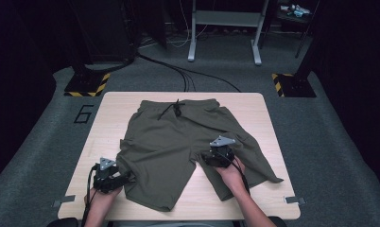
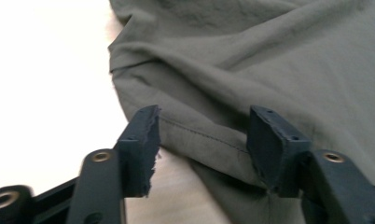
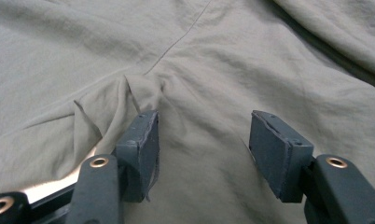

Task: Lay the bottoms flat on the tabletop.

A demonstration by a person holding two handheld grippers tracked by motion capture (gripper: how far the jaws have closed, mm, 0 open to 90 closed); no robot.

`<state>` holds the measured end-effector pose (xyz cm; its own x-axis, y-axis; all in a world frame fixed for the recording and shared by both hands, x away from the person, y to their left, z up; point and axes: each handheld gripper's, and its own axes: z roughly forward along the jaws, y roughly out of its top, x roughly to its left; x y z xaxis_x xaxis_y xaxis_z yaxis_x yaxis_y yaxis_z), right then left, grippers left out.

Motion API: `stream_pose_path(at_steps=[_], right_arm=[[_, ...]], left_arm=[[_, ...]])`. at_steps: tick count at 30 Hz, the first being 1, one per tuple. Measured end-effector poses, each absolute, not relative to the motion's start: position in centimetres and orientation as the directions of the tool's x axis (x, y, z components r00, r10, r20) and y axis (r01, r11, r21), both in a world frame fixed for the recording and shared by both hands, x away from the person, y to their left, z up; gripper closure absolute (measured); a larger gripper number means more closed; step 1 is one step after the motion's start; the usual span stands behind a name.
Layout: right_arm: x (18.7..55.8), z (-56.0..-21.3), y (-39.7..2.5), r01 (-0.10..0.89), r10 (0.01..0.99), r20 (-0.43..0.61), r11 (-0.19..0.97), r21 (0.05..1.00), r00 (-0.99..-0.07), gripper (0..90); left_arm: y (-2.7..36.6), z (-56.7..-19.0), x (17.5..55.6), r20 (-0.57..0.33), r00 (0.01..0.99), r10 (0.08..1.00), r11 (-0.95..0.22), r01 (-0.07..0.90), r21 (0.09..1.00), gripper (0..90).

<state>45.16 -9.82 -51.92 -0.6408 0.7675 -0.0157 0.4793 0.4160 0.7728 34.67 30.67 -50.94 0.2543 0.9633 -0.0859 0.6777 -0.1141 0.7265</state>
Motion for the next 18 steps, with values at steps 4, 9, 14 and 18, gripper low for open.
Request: stream_pose_path(at_steps=[4, 9, 14, 18], right_arm=[[45.2, -52.1, -10.1, 0.478, 0.765, -0.017, 0.420, 0.771, -0.644, 41.2], [45.3, -52.5, -10.2, 0.494, 0.761, -0.007, 0.428, 0.757, -0.648, 40.8], [45.8, -52.6, -11.2, 0.496, 0.767, -0.002, 0.418, 0.761, -0.642, 40.8], [46.3, -52.6, -12.6, 0.506, 0.782, -0.003, 0.406, 0.761, -0.623, 40.7]], left_arm=[[31.1, -51.3, 34.3, -0.100, 0.233, 0.967, -0.094, 0.696, 0.712, 53.3], [31.1, -51.7, 34.0, -0.101, 0.244, 0.965, -0.108, 0.713, 0.693, 76.9], [31.9, -50.7, 32.9, -0.118, 0.185, 0.976, -0.047, 0.702, 0.710, 88.1], [32.2, -50.3, 30.7, -0.113, 0.145, 0.983, -0.016, 0.679, 0.734, 88.6]])
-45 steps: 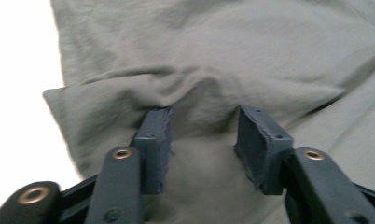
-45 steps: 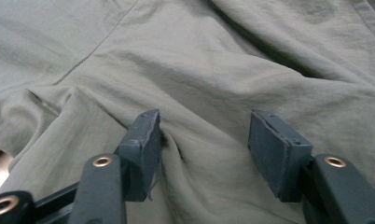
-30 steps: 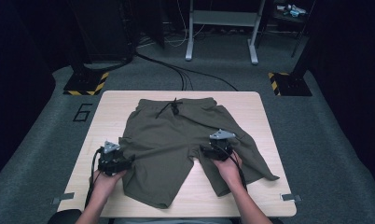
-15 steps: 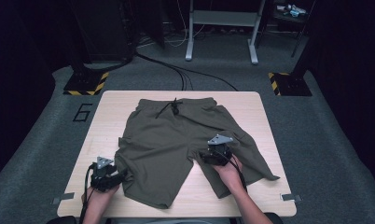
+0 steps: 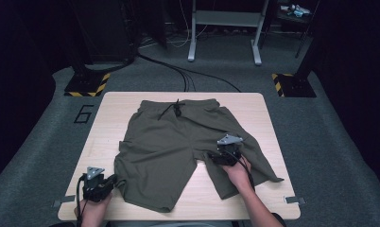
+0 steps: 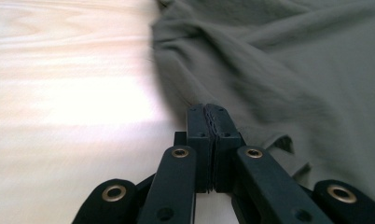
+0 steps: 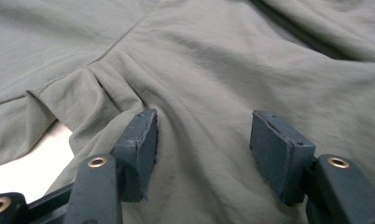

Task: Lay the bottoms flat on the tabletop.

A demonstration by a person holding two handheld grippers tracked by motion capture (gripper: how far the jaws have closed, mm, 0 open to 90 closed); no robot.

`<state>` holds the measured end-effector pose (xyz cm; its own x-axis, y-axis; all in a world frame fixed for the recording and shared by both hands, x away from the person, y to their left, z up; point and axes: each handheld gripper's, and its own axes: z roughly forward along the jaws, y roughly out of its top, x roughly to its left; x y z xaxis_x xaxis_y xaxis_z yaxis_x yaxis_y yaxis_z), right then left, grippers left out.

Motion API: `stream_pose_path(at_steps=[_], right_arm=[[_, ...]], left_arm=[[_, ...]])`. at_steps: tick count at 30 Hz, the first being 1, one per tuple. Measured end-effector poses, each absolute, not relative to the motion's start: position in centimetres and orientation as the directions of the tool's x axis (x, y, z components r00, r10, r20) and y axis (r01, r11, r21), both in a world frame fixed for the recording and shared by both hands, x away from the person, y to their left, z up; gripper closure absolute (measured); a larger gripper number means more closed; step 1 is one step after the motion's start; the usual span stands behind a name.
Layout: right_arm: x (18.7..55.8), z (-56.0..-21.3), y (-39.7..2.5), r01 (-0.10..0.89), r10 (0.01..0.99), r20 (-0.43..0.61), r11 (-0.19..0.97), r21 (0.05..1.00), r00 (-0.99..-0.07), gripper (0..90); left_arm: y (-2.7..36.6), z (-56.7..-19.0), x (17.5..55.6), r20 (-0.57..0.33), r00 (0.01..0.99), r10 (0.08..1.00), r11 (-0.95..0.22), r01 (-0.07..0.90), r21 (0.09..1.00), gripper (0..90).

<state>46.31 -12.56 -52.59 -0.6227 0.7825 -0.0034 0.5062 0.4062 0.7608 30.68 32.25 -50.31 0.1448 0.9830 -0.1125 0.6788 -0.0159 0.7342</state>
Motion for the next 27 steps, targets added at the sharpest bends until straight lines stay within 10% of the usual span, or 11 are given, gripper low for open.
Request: stream_pose_path(at_steps=[11, 27], right_arm=[[46.3, -52.5, -14.2, 0.529, 0.796, 0.011, 0.391, 0.754, -0.605, 40.0], [43.2, -51.1, -13.8, 0.451, 0.788, -0.041, 0.394, 0.801, -0.615, 47.3]], left_arm=[[32.9, -49.5, 29.3, -0.122, 0.123, 0.985, 0.015, 0.645, 0.764, 87.2], [31.6, -47.6, 32.4, -0.146, 0.266, 0.953, -0.042, 0.593, 0.804, 59.3]])
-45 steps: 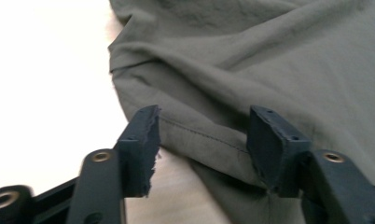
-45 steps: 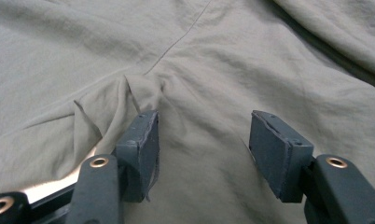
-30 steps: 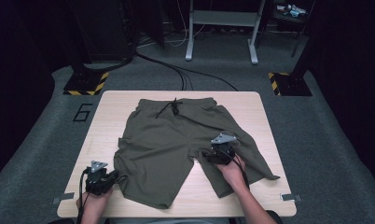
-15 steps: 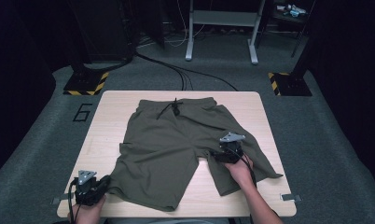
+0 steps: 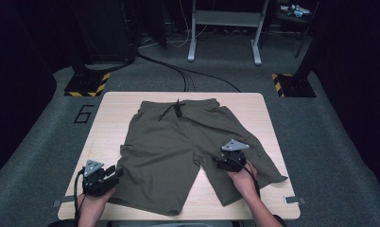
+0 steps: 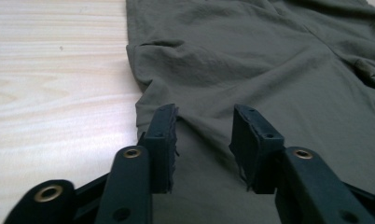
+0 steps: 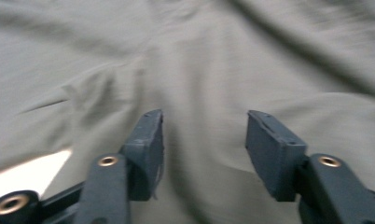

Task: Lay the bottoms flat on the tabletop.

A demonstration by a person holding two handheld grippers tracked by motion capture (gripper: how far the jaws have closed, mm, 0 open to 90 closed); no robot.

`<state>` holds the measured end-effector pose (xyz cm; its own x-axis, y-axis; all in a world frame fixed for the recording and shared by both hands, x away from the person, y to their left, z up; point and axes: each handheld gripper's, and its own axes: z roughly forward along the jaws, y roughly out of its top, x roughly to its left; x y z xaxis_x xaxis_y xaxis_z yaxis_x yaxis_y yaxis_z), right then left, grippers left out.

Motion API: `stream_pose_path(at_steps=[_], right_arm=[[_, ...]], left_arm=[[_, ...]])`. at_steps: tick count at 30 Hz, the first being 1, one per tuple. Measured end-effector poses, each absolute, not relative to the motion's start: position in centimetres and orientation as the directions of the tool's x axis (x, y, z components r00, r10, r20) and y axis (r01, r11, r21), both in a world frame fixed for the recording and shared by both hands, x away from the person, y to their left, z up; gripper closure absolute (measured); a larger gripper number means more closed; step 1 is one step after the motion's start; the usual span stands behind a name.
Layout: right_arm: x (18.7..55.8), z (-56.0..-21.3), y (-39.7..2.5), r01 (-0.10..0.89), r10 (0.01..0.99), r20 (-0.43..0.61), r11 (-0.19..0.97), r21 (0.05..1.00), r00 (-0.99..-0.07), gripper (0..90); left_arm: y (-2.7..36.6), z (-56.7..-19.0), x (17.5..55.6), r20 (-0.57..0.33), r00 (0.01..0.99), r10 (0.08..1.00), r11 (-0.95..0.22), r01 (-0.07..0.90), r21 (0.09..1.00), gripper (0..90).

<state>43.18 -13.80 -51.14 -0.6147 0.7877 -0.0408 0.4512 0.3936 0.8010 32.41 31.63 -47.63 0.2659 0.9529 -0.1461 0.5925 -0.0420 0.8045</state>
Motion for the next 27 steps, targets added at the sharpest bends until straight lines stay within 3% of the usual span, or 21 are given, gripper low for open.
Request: stream_pose_path(at_steps=[6, 11, 15, 27], right_arm=[[43.5, -51.4, -17.0, 0.505, 0.820, -0.032, 0.382, 0.774, -0.572, 48.8], [43.6, -52.4, -17.0, 0.537, 0.826, -0.008, 0.374, 0.756, -0.564, 47.0], [42.8, -52.6, -16.4, 0.545, 0.843, 0.005, 0.344, 0.765, -0.538, 45.2], [40.2, -52.7, -12.6, 0.528, 0.815, 0.007, 0.369, 0.765, -0.580, 45.0]], left_arm=[[32.3, -47.7, 34.0, -0.156, 0.293, 0.943, -0.050, 0.590, 0.806, 53.4], [32.5, -48.3, 35.6, -0.171, 0.317, 0.933, -0.059, 0.603, 0.795, 49.0], [32.5, -48.7, 36.7, -0.173, 0.338, 0.925, -0.075, 0.610, 0.788, 45.6], [32.9, -49.3, 39.5, -0.212, 0.368, 0.905, -0.070, 0.620, 0.781, 38.4]])
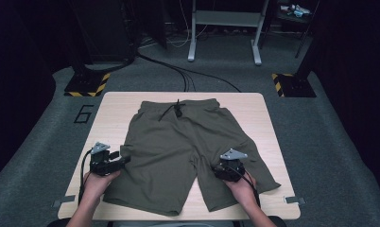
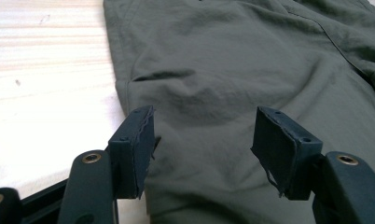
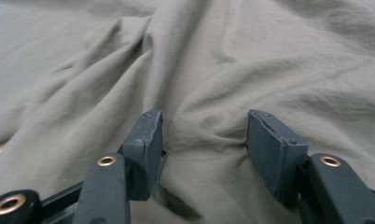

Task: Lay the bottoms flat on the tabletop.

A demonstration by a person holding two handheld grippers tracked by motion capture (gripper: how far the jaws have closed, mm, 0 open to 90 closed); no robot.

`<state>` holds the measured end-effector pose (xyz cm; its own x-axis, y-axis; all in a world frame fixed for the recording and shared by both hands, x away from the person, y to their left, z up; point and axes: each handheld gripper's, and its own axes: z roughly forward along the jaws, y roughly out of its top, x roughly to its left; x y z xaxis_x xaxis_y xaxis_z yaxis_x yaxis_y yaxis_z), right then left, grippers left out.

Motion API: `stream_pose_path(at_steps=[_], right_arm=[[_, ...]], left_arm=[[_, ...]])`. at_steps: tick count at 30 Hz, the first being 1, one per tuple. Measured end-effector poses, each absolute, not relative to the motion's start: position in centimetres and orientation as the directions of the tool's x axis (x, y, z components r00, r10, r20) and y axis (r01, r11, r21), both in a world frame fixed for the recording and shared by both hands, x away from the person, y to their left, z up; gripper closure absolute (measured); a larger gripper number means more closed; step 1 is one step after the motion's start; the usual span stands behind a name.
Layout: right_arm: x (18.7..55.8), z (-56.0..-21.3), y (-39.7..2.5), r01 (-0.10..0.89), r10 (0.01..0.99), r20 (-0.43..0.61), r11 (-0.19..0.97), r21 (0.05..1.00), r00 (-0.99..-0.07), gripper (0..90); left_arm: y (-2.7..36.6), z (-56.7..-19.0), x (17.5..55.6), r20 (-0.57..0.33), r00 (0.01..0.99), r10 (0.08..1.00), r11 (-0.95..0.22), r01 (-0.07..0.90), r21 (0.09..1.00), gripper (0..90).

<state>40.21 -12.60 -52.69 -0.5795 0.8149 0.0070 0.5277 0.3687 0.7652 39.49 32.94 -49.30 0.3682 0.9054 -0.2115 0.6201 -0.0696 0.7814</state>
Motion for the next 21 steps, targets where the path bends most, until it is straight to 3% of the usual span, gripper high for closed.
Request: stream_pose_path(at_steps=[10, 21], right_arm=[[40.1, -51.5, -13.0, 0.503, 0.807, 0.017, 0.351, 0.790, -0.590, 41.0], [43.5, -49.8, -14.8, 0.447, 0.762, 0.010, 0.369, 0.815, -0.648, 36.4]], left_arm=[[33.1, -49.9, 40.8, -0.211, 0.415, 0.885, -0.112, 0.629, 0.769, 37.1], [33.9, -49.6, 42.9, -0.195, 0.442, 0.875, -0.142, 0.621, 0.771, 33.0]])
